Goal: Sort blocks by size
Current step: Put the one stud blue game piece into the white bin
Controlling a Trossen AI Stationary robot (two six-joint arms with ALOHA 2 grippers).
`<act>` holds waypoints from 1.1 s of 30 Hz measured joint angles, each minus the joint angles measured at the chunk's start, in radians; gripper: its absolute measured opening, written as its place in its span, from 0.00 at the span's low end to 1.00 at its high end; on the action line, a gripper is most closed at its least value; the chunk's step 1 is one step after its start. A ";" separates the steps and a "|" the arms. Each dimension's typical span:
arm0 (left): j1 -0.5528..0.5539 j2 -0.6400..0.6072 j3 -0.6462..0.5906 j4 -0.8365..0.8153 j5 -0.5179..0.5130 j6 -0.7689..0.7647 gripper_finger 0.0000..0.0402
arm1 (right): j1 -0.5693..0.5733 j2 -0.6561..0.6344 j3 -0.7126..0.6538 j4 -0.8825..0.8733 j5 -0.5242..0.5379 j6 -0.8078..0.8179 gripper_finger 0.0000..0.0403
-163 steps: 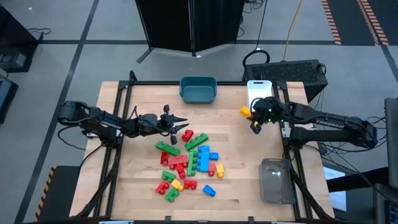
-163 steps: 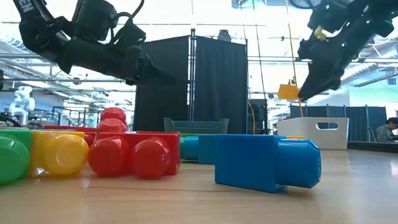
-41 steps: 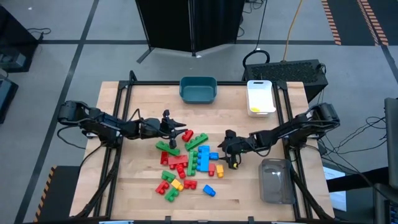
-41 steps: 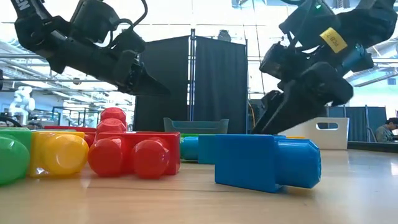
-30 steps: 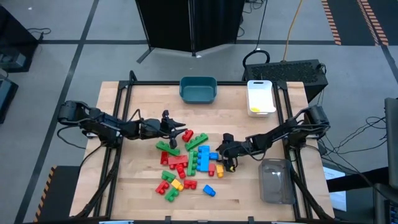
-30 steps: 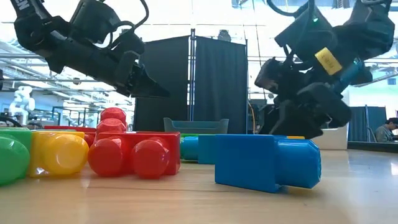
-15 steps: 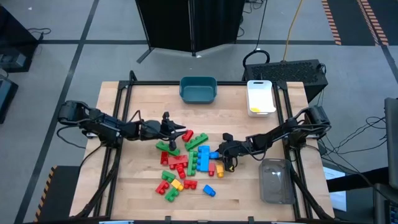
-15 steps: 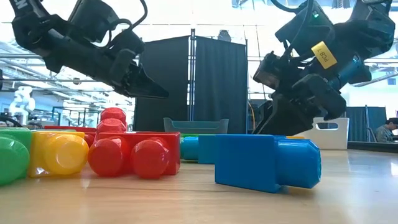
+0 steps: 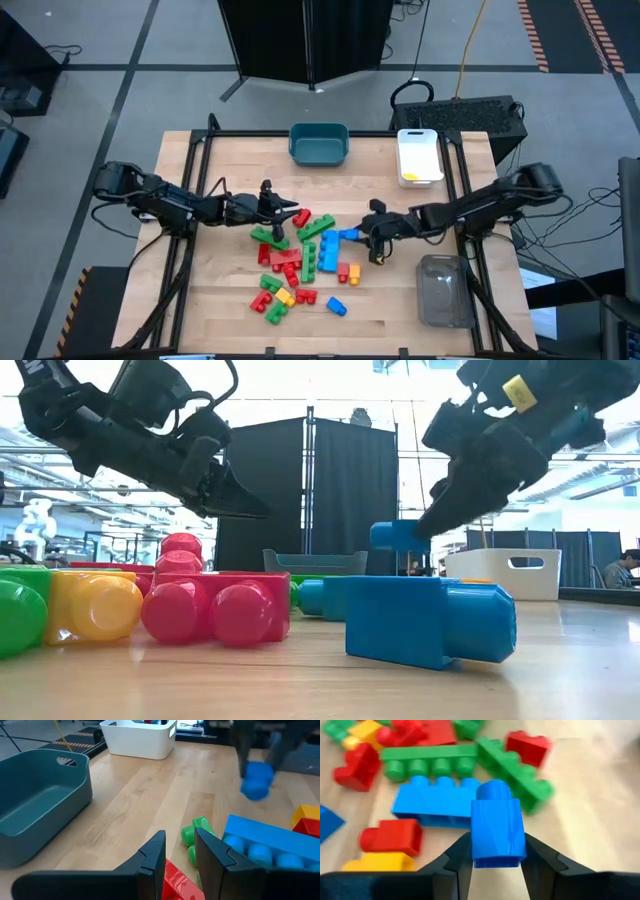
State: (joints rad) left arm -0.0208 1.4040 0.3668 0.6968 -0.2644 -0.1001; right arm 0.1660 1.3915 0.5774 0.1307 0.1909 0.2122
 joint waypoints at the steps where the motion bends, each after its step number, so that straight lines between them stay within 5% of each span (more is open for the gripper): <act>1: 0.000 0.000 0.000 0.000 0.000 0.000 0.22 | -0.007 -0.025 0.000 -0.029 0.012 -0.002 0.31; 16: -0.040 0.000 0.000 0.000 -0.052 -0.028 0.22 | -0.283 -0.329 0.000 -0.523 0.023 0.003 0.32; 21: -0.009 0.000 0.001 0.039 -0.126 0.058 0.22 | -0.394 -0.401 0.000 -0.579 0.041 0.047 0.32; 28: 0.034 0.000 0.001 -0.016 -0.089 0.054 0.22 | -0.486 -0.466 0.000 -0.578 0.231 0.075 0.32; 33: 0.034 0.000 0.001 -0.028 -0.086 0.053 0.22 | -0.615 -0.470 0.000 -0.706 0.198 0.127 0.32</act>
State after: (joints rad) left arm 0.0128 1.4040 0.3679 0.6685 -0.3500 -0.0466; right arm -0.4494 0.9214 0.5774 -0.5756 0.3889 0.3389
